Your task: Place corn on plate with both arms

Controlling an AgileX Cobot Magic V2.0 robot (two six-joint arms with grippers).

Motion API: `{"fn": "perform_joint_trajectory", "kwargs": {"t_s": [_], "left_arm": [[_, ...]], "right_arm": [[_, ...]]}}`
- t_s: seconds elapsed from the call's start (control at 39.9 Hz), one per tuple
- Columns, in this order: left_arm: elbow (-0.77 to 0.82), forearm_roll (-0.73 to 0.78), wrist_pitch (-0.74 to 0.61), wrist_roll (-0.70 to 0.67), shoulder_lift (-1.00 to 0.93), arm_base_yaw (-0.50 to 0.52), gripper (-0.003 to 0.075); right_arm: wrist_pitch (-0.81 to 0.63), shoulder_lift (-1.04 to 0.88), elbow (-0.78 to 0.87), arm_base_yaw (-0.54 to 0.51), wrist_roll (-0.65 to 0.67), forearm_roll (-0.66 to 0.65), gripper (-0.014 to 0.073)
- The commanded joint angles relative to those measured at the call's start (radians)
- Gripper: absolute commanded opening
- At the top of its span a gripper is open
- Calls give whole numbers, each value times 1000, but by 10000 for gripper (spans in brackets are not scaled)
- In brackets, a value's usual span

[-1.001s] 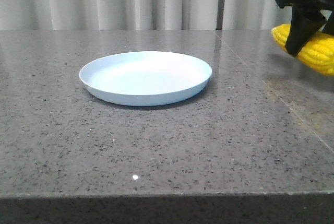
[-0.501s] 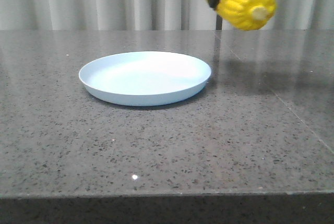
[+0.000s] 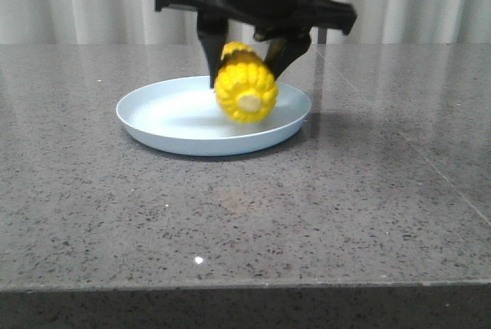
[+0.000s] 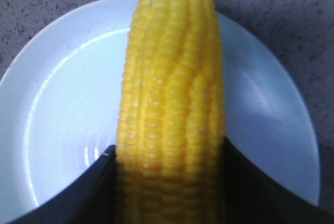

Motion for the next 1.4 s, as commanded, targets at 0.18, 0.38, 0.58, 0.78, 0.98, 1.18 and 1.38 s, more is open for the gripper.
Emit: {"fn": "perform_joint_trajectory", "kwargs": {"t_s": [0.18,0.38,0.58,0.78,0.98,1.18,1.38], "left_arm": [[-26,1,-83,0,11,-2,-20],[-26,1,-83,0,11,-2,-20],[-26,1,-83,0,11,-2,-20],[-26,1,-83,0,11,-2,-20],[-26,1,-83,0,11,-2,-20],[-26,1,-83,0,11,-2,-20],[-26,1,-83,-1,11,-2,-20]], "right_arm": [[-46,-28,-37,-1,5,15,444],[-47,-39,-37,-1,5,42,603],[-50,-108,-37,-29,5,34,603],[-33,-191,-37,-115,-42,34,603],[44,-245,-37,-197,-156,34,549],[131,-269,-35,-277,-239,39,178],[202,-287,-31,-377,-319,42,-118]]}}
